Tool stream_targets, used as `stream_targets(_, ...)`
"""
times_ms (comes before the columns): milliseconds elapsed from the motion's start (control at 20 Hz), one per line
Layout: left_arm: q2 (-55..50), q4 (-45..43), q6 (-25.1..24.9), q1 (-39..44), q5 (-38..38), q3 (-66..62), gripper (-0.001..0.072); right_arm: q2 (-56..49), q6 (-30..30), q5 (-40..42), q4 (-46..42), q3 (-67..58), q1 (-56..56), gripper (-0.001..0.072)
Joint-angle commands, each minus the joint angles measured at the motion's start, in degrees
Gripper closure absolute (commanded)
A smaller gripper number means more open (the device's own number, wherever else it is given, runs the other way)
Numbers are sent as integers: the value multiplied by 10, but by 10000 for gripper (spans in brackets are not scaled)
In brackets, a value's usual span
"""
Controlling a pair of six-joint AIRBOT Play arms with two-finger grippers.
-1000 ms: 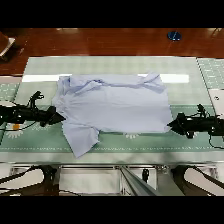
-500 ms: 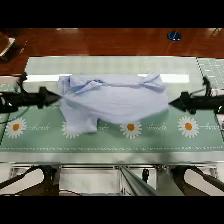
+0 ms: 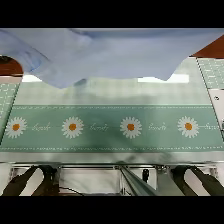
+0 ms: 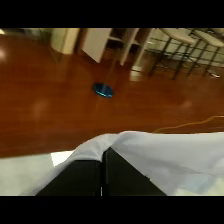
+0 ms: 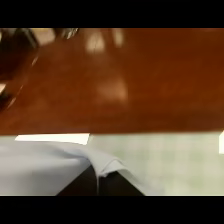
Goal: Fold the shirts.
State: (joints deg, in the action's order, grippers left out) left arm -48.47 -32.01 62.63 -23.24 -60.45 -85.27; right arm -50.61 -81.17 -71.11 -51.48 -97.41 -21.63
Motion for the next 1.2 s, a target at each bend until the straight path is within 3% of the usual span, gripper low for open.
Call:
stream_targets(0, 101, -205, 82, -1, 19, -66, 691, 90, -29, -37, -85, -48, 1, 684)
stream_targets(200, 203, -351, 115, 8, -27, -66, 691, 162, -45, -102, -141, -48, 1, 684)
stream_targets(450, 244, -440, 139, 87, -50, -61, 691, 190, -68, -161, -220, -46, 1, 684)
stream_targets(700, 225, -439, 170, 111, -87, 54, 691, 190, -69, -171, -218, 53, 1, 684)
stream_targets(850, 175, -390, 180, 111, -75, 156, 691, 172, -53, -147, -176, 172, 1, 684)
stream_targets(1150, -50, -322, 174, 144, 97, 245, 691, -1, 24, -9, -64, 305, 4, 684)
